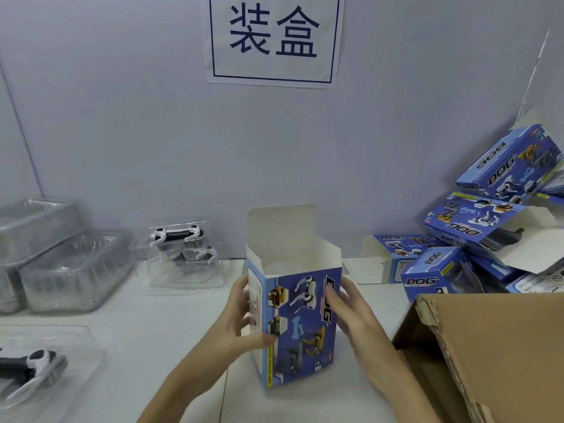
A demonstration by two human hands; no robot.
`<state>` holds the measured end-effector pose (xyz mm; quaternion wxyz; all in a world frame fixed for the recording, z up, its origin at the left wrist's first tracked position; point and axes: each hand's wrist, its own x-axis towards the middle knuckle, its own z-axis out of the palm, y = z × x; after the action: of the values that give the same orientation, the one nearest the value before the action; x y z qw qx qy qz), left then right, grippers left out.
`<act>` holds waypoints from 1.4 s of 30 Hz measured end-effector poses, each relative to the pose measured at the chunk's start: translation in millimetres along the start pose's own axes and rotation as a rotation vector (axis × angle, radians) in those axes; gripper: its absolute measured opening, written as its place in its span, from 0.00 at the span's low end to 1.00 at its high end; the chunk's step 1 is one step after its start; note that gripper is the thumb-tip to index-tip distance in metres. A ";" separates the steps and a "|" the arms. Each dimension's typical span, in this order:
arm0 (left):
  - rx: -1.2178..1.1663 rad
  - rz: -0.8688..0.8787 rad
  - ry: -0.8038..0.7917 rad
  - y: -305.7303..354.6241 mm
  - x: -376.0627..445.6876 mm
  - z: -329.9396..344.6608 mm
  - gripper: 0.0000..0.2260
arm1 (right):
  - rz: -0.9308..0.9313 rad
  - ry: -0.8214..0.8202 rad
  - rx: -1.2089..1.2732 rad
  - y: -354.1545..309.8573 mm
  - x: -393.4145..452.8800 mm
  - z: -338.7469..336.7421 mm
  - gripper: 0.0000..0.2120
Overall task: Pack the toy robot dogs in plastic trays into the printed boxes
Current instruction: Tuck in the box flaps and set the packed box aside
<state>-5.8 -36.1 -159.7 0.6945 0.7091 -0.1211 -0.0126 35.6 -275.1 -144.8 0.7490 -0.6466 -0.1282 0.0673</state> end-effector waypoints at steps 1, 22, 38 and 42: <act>-0.027 0.001 0.000 -1.8 0.4 -4.2 0.43 | 0.014 -0.028 0.006 1.3 -0.1 0.9 0.29; 0.417 0.342 0.416 1.7 5.8 27.7 0.29 | -0.299 0.214 -0.102 11.9 1.9 17.4 0.38; -0.193 0.133 0.577 3.5 8.6 21.1 0.38 | -0.540 -0.023 -0.526 17.5 -16.6 45.3 0.21; -0.223 0.102 0.386 6.1 3.5 -9.5 0.31 | -0.554 0.208 -0.403 4.6 -11.5 32.3 0.25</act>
<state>-1.5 -27.5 -152.8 0.7785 0.6103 -0.0195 0.1455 15.8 -246.7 -146.4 0.6054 -0.7253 -0.2325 -0.2310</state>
